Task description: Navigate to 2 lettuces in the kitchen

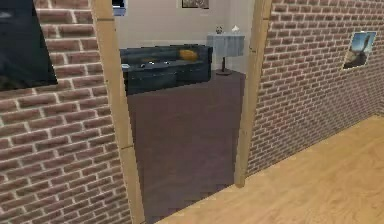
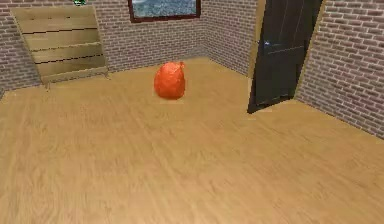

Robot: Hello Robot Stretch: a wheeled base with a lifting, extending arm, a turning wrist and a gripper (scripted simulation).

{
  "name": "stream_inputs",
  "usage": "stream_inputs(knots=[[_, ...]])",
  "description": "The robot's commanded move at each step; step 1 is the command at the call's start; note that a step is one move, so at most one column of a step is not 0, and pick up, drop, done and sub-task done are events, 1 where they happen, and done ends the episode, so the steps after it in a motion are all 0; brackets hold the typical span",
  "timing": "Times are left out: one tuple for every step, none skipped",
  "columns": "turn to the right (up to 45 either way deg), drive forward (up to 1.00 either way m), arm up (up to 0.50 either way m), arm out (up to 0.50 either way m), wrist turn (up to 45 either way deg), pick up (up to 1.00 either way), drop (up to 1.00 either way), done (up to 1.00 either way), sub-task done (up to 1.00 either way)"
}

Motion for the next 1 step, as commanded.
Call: stream_inputs(knots=[[-45.0, 0.00, 0.00, 0.00, 0.0, 0.00, 0.00, 0.00, 0.00]])
